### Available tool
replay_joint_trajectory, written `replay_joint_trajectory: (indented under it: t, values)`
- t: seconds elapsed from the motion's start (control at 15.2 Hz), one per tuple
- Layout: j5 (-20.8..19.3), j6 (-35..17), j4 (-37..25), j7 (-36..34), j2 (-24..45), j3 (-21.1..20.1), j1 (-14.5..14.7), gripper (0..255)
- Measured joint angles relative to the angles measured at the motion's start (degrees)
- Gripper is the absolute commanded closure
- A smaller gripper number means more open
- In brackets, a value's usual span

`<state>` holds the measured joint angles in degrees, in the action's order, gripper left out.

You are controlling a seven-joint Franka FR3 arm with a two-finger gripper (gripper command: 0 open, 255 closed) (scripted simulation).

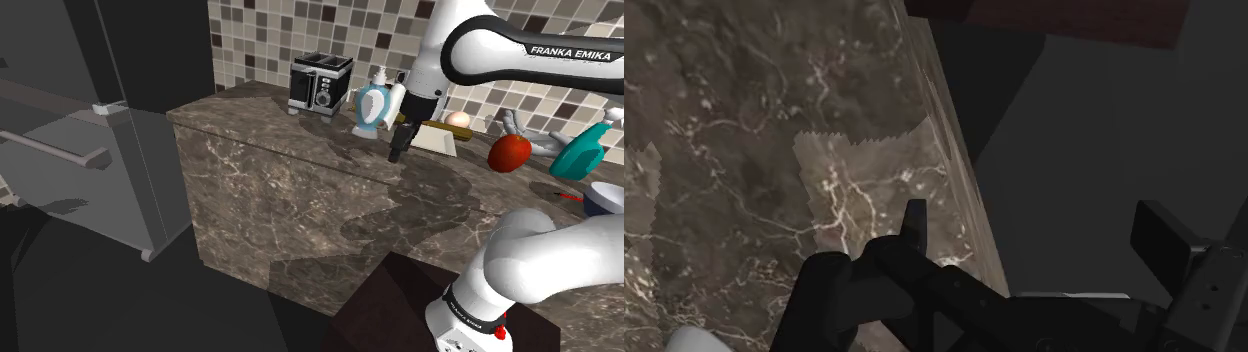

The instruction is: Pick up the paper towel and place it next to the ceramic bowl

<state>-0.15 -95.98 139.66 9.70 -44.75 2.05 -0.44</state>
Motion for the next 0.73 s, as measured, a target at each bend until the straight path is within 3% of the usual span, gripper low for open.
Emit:
replay_joint_trajectory:
  t: [0.2,0.73]
  values:
    - [-0.4,-2.0,-0.9,-2.3,2.5,-0.8,-0.9,0]
    - [-5.2,-9.2,-11.0,-16.2,18.4,-3.4,-7.4,0]
